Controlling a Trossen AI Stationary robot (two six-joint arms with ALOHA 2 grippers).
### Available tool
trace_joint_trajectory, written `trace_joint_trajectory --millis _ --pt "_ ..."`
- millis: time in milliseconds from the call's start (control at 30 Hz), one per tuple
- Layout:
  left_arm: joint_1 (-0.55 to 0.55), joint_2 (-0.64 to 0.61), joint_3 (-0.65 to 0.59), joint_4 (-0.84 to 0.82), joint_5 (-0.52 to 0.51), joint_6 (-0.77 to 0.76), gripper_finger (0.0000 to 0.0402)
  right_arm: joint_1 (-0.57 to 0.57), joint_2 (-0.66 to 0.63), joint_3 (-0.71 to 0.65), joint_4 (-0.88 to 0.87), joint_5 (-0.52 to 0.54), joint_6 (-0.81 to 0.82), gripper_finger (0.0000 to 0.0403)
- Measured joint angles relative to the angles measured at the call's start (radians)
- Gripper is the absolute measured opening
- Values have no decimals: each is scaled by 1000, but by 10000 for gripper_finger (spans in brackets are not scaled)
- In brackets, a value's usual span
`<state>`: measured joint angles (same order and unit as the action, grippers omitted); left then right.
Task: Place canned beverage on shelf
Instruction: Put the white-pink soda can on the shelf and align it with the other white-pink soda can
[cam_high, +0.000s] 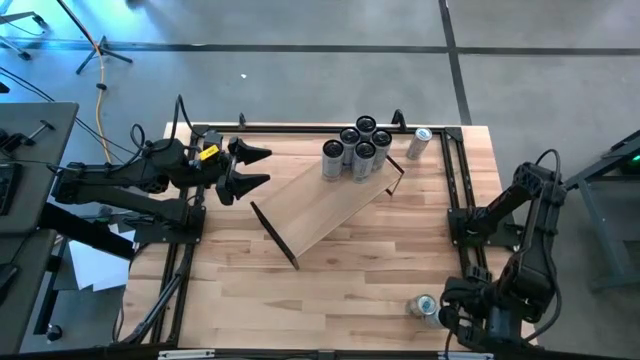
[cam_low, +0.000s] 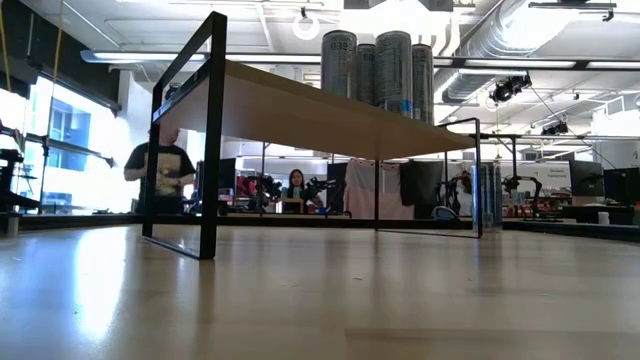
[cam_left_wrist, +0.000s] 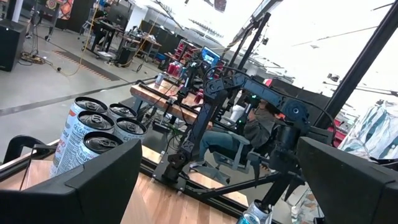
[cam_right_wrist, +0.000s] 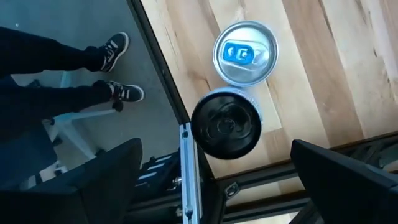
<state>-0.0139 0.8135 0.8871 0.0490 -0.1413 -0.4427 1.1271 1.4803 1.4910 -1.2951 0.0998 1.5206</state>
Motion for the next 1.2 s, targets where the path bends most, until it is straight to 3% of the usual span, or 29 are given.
trace_joint_trajectory --millis 200,700,1200 --pt "0 0 0 0 0 0 399 -1 30 0 -65 28 -2 397" --pt "0 0 0 0 0 0 399 -3 174 0 -1 -4 1 397" --pt "0 0 0 0 0 0 399 -8 238 0 10 -9 20 389"
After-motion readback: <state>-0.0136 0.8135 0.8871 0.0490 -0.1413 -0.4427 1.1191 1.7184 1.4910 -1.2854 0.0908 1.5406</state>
